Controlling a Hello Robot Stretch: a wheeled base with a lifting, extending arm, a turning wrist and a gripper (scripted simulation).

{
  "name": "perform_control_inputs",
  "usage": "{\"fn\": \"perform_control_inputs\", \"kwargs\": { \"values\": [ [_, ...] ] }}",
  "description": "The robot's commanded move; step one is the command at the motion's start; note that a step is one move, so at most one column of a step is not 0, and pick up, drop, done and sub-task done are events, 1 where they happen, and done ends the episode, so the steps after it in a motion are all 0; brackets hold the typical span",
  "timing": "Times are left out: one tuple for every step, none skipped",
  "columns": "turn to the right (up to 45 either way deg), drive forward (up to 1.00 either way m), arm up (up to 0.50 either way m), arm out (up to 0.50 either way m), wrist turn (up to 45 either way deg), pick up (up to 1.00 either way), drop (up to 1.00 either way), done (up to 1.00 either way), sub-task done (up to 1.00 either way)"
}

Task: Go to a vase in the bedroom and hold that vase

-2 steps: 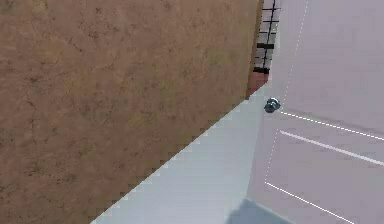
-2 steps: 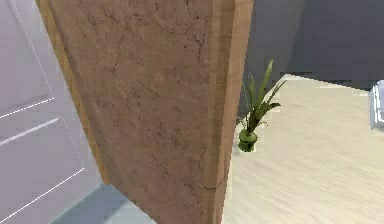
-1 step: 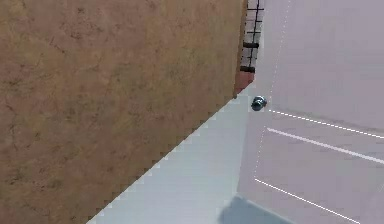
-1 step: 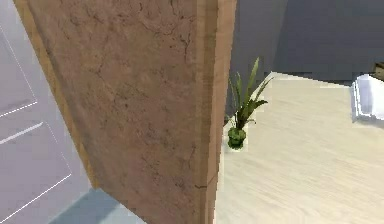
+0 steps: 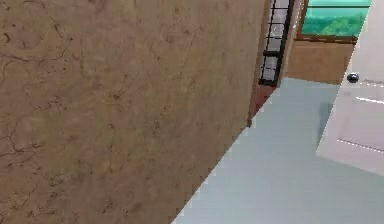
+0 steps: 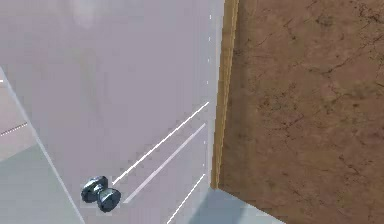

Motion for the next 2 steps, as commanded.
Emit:
{"fn": "perform_control_inputs", "kwargs": {
  "values": [
    [0.0,0.25,0.0,0.0,0.0,0.0,0.0,0.0,0.0],
    [33.0,0.0,0.0,0.0,0.0,0.0,0.0,0.0,0.0]
  ]
}}
